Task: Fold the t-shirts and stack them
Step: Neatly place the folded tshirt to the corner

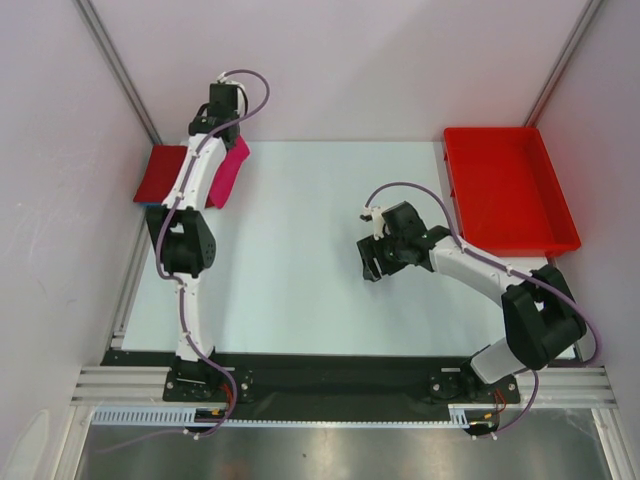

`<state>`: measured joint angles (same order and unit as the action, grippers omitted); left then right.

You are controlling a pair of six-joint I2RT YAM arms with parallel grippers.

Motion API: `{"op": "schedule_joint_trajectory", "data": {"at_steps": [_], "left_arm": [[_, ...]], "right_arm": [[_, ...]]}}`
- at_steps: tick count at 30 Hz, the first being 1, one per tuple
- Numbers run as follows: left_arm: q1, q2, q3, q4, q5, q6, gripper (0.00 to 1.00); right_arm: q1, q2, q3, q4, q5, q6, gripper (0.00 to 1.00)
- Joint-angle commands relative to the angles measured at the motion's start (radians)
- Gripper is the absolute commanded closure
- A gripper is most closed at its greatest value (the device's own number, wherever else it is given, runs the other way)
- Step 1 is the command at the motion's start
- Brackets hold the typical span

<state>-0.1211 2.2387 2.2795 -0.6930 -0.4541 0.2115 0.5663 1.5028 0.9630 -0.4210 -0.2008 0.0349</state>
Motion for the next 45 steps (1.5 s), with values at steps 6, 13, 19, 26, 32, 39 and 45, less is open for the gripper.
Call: {"op": "schedule_joint_trajectory", "data": {"at_steps": [6,13,19,26,32,39,45], "left_arm": [[0.009,-0.168,0.057,0.039,-0.021,0.006,1.0],[0.02,-0.171,0.048,0.035,-0.017,0.0,1.0],[0.021,-0.148,0.055,0.033,-0.017,-0.007,1.0],[0.049,-0.107,0.058,0.035,0.008,-0.017,1.0],[0.072,-0.076,0.064,0.038,0.011,-0.034,1.0],[0.115,-0.039,0.049,0.081,0.077,-0.057,0.99],[0.161,0.01,0.043,0.116,0.089,-0.077,1.0]], "right_arm": [[0.01,0.019,0.04,0.024,-0.02,0.01,0.31],[0.017,0.019,0.045,0.019,-0.015,0.01,0.32],[0.02,0.016,0.042,0.014,-0.006,0.011,0.31],[0.02,0.027,0.057,0.01,0.0,0.01,0.32],[0.021,0.054,0.088,-0.001,0.0,0.002,0.32],[0.027,0.086,0.123,-0.013,0.011,-0.001,0.32],[0.032,0.12,0.151,-0.03,0.026,-0.004,0.32]]}}
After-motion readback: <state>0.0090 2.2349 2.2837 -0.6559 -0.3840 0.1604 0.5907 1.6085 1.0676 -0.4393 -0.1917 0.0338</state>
